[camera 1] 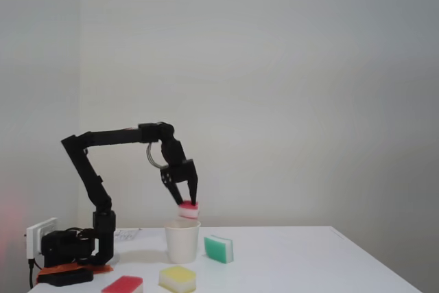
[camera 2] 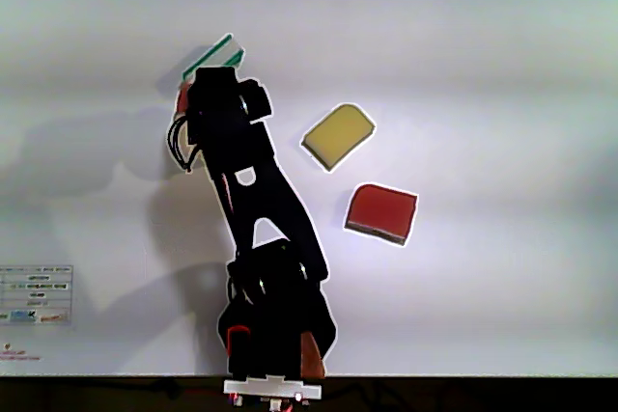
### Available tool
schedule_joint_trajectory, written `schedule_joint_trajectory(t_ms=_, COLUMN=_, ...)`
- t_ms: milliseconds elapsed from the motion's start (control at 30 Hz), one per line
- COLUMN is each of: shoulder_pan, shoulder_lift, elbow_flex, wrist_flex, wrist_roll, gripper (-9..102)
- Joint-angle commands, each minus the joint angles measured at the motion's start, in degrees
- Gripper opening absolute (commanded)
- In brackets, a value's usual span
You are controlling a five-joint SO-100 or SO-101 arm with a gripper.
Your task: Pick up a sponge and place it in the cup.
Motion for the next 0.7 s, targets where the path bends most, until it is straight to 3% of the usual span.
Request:
schedule_joint_trajectory(t_ms=0, shoulder_pan=-0.1, shoulder_lift=1.3, elbow_flex=0.9, wrist_flex=0.2, wrist_roll=0.6, gripper=6)
schedule_joint_trajectory(t_ms=533, shoulder_pan=0.6, shoulder_lift=2.1, elbow_flex=-0.8, wrist_flex=4.0, wrist_roll=1.8, gripper=36)
schedule_joint_trajectory(t_ms=667, shoulder_pan=0.2, shoulder_lift=1.6, elbow_flex=-2.7, wrist_flex=4.6, wrist_roll=3.4, gripper=38)
